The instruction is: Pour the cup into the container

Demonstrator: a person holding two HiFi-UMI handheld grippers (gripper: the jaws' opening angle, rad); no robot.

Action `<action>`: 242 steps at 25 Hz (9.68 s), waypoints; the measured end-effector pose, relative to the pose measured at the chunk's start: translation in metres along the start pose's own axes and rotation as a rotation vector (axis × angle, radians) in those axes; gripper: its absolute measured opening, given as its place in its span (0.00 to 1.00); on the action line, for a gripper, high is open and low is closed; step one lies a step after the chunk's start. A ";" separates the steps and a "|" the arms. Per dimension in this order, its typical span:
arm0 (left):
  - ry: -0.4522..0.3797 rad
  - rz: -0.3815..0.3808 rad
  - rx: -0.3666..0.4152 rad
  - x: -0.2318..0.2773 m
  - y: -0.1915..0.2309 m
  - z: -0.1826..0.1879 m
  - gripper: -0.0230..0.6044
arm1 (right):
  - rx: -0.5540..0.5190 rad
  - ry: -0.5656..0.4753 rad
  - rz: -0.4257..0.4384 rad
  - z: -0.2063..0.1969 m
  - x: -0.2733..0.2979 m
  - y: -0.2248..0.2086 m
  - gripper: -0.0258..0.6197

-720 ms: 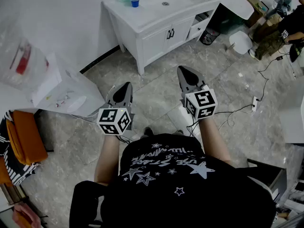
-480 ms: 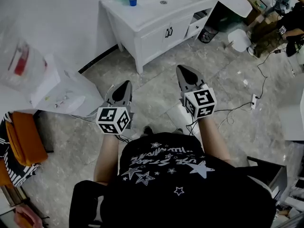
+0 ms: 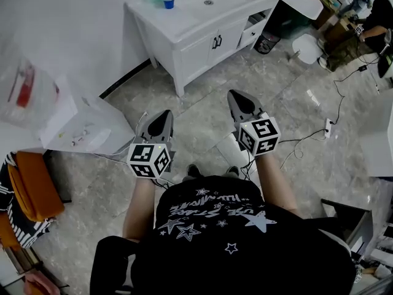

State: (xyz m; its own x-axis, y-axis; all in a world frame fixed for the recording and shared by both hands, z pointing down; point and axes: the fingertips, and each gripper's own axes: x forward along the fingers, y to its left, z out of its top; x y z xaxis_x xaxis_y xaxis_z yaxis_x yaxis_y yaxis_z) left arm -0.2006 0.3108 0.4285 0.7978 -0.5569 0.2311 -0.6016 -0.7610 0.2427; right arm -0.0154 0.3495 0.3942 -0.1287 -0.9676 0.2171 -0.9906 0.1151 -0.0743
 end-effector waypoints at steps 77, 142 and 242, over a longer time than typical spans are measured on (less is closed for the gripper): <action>-0.021 0.480 -0.040 0.333 0.233 0.132 0.05 | -0.090 0.105 0.430 0.064 0.454 -0.221 0.65; 0.109 0.510 -0.111 0.412 0.389 0.138 0.05 | -0.320 0.239 0.784 -0.002 0.698 -0.140 0.49; -0.054 0.418 -0.028 0.497 0.461 0.290 0.05 | -1.140 0.394 0.638 0.237 0.778 -0.186 0.47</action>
State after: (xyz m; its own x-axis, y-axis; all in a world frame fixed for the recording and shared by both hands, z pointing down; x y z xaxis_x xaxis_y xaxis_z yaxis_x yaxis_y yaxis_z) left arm -0.0697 -0.4133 0.3817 0.4854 -0.8328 0.2661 -0.8741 -0.4570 0.1645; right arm 0.0796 -0.4775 0.3461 -0.3889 -0.5718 0.7224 -0.2188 0.8190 0.5305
